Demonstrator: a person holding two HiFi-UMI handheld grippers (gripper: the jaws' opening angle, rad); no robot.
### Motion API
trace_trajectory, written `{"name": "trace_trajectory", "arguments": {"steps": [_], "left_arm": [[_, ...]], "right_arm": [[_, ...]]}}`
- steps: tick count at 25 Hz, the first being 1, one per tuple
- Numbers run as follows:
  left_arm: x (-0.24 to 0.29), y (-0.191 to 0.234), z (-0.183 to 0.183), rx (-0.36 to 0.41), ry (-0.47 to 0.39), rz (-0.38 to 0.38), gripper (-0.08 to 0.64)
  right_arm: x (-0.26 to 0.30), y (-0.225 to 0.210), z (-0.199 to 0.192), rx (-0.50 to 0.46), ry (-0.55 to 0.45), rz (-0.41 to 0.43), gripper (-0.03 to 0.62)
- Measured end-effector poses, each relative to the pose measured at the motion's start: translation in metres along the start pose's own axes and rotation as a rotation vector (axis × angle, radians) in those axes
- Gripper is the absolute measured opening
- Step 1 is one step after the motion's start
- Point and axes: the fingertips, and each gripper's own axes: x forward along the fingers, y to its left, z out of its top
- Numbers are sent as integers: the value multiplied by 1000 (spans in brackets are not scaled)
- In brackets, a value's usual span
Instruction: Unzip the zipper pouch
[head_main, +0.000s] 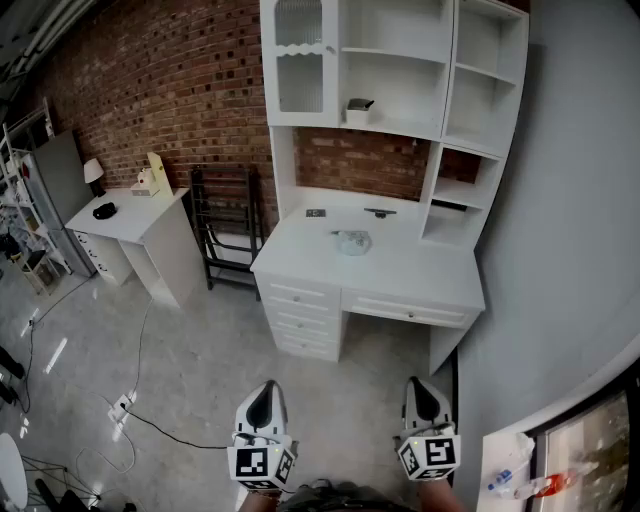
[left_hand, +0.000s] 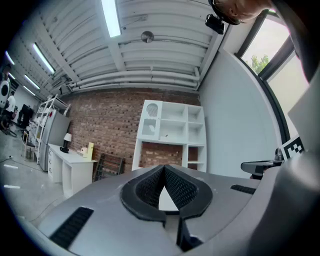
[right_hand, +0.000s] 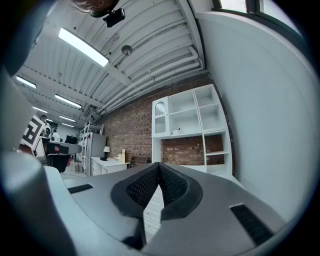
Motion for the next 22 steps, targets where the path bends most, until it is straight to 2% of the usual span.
{"name": "trace_trajectory", "arguments": {"steps": [15,22], "left_arm": [[-5,3,-4,-12,0,8,2],[0,-9,-10,-35,10,-64,17]], "right_arm": [[1,5,1,-36,-3,17,0],[2,5,-4,-19,-2,28,0]]}}
